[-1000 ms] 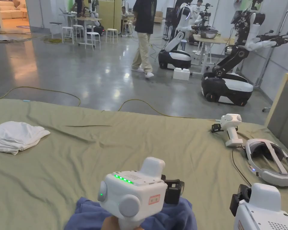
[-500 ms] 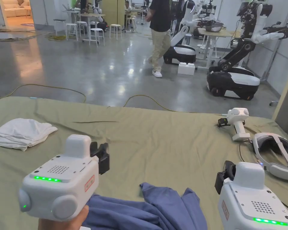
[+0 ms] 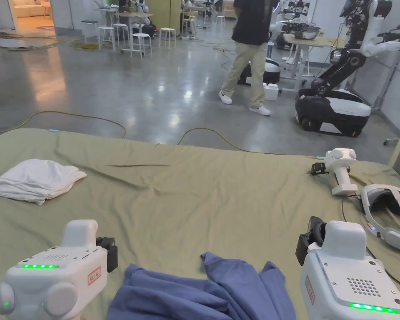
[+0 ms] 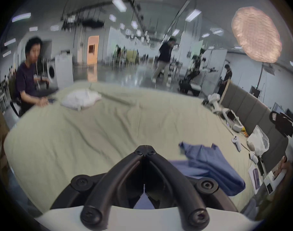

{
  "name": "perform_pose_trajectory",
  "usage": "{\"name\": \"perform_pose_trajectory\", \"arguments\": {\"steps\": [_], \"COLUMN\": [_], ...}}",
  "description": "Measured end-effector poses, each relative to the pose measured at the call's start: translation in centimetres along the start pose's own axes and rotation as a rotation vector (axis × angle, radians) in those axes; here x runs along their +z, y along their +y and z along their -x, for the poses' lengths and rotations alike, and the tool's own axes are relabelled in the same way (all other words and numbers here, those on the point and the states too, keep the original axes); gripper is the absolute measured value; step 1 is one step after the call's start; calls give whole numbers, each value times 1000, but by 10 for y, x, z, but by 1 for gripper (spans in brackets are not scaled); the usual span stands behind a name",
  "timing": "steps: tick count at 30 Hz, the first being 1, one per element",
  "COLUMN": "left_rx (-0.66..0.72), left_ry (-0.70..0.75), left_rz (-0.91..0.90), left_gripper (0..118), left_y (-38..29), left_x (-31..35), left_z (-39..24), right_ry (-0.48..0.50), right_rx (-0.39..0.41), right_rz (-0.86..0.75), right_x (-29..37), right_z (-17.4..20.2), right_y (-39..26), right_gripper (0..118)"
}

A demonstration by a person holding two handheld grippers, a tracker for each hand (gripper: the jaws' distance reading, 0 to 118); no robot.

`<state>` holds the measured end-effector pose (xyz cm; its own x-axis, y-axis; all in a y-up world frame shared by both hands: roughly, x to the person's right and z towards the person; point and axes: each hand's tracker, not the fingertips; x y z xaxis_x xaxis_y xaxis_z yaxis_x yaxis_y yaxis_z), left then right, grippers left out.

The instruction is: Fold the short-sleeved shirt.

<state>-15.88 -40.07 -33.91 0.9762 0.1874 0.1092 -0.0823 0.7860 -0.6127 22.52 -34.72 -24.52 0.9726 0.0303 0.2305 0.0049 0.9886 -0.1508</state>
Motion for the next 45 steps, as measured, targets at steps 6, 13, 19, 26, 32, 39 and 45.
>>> {"name": "perform_pose_trajectory", "arguments": {"steps": [6, 13, 19, 26, 32, 39, 45], "left_rx": [76, 83, -24, -250, -117, -69, -76], "left_ry": [-39, -45, 44, 86, 22, -37, -44], "left_rz": [235, 437, 591, 475, 419, 316, 288], "left_gripper": [1, 58, 61, 15, 9, 8, 8], "left_y": [-2, 12, -8, -20, -13, 1, 2], "left_x": [-85, -178, -231, -218, -196, -153, -141], "left_z": [34, 33, 16, -20, -4, -5, -10], "right_ry": [1, -19, -46, -31, 94, 166, 169], "right_rx": [12, 15, 26, 15, -32, -6, 63], "right_rz": [60, 126, 181, 351, 585, 904, 1069], "right_x": [-10, -20, -27, -64, -142, -244, -266], "right_z": [-4, -15, -30, -48, -54, -29, -17], "right_y": [-16, -30, -43, -57, -69, -112, -156], "right_gripper": [0, 0, 0, 0, 47, 54, 31]}}
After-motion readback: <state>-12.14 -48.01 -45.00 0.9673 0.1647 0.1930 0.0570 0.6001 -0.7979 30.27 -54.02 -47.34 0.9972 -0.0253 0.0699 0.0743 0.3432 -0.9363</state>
